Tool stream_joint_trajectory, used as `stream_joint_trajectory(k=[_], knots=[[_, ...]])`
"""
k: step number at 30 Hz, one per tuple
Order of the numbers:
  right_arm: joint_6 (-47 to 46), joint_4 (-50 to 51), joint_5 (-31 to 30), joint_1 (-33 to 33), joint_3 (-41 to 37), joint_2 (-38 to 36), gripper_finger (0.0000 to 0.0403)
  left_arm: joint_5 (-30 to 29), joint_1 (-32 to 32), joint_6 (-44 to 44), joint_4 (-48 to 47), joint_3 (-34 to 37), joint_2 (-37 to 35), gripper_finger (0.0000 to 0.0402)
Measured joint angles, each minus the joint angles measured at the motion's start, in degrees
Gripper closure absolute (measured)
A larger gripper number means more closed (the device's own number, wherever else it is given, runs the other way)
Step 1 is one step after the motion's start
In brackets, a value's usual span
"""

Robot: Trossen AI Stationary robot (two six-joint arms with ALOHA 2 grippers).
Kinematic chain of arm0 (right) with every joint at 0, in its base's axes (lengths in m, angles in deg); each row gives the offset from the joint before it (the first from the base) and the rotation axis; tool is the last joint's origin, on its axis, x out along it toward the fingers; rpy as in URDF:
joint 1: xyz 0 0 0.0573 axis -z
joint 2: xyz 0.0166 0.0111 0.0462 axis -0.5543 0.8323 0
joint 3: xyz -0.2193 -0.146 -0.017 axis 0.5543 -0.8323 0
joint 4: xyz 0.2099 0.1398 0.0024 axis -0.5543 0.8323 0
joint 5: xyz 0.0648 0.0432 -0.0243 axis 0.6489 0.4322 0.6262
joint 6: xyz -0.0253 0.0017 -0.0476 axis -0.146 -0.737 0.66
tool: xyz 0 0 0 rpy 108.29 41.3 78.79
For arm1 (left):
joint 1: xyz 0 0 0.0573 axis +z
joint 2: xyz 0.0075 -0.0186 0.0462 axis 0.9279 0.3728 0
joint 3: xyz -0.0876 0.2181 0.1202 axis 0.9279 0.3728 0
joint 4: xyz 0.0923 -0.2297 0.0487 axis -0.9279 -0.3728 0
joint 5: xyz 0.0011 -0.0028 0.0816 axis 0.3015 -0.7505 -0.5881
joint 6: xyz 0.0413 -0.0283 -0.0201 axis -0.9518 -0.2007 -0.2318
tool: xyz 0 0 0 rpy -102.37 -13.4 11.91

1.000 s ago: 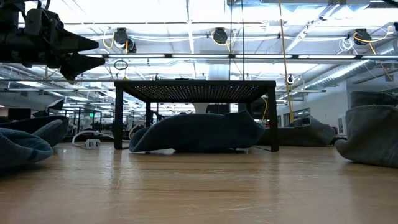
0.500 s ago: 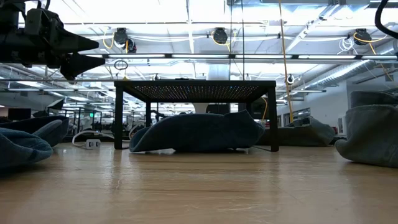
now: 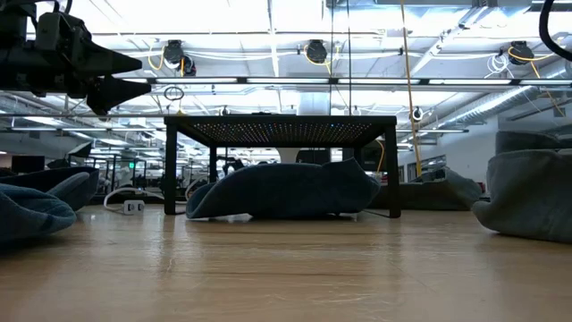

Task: Pick & Place hat
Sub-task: Put the bottom gray cap on the shelf

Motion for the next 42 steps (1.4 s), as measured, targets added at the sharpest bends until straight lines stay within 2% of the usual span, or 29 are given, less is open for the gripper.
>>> stream_joint_trajectory(k=[3, 5, 11, 19, 25, 34, 38, 42], knots=[[-0.49, 0.28, 0.97, 0.02, 0.37, -1.45, 0.0381, 0.0, 0.02, 0.0, 0.0, 0.01, -0.01, 0.0073], [-0.49, 0.63, 1.14, 0.0, 0.92, -2.62, 0.0393, 0.0, 0.0, 0.0, 0.0, 0.01, -0.02, 0.0073], [0.41, 1.65, 1.14, 0.0, 2.05, -6.39, 0.0391, 0.0, 0.01, 0.0, 0.0, 0.01, 0.0, 0.0073], [6.63, 1.45, 0.93, 0.0, 3.57, -11.51, 0.0397, 0.0, 0.02, 0.0, 0.0, 0.01, 0.0, 0.0073], [12.74, 0.18, -3.57, -0.02, 4.44, -15.84, 0.0398, 0.0, 0.0, 0.0, 0.0, 0.01, 0.0, 0.0073], [19.06, -2.62, -4.05, -0.02, 4.5, -24.23, 0.0398, 0.0, 0.01, 0.0, 0.0, 0.01, -0.01, 0.0073], [22.57, -6.16, -8.41, -0.02, 4.5, -27.87, 0.0398, 0.0, 0.0, 0.0, 0.0, 0.01, 0.0, 0.0073], [27.63, -10.47, -15.7, -0.02, 4.5, -30.66, 0.0398, 0.0, 0.0, 0.0, 0.0, 0.01, 0.0, 0.0073]])
